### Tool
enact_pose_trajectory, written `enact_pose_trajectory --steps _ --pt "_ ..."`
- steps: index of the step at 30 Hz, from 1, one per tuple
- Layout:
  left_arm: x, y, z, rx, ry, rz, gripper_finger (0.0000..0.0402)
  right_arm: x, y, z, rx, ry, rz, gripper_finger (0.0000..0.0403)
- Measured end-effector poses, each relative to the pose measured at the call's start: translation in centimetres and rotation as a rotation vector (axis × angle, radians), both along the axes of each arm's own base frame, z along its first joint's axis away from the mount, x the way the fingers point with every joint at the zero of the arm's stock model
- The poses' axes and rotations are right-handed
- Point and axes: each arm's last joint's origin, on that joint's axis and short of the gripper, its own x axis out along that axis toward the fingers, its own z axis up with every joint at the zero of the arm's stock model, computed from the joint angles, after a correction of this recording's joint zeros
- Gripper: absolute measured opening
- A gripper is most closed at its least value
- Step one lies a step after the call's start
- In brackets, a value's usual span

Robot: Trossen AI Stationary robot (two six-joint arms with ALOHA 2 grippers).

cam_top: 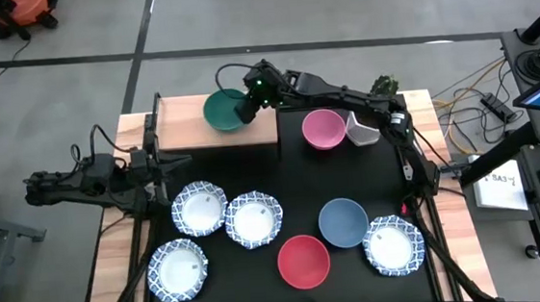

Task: Place and stack bowls onto a shelf
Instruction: Put the green bowl on the shelf

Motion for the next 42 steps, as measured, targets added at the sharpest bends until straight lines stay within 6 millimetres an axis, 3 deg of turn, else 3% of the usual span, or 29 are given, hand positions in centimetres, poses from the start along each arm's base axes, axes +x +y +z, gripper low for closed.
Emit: enact_pose_trajectory --steps 6,15,19,29,42 --pt "0.1 0.0 0.0 0.001 0.006 0.0 0.0 -1.5 0.7 1.9 -0.011 0.021 0.011 0.0132" --pt "0.1 0.0 -0.1 0.001 0.008 0.0 0.0 -1.4 1.6 -1.5 -0.008 0.205 -0.027 0.0017" --pt "0.1 0.0 -0.1 0.001 0.008 0.0 0.0 -0.4 2.3 -2.4 -0.024 0.162 -0.008 0.0013" --pt "0.1 0.0 -0.1 0.001 0.007 0.0 0.0 2.1 4.2 -2.0 -0.075 -0.038 0.056 0.0013" --pt "0.1 0.0 -0.1 -0.002 0.013 0.0 0.0 2.0 5.8 -3.9 -0.015 0.079 0.075 0.0013"
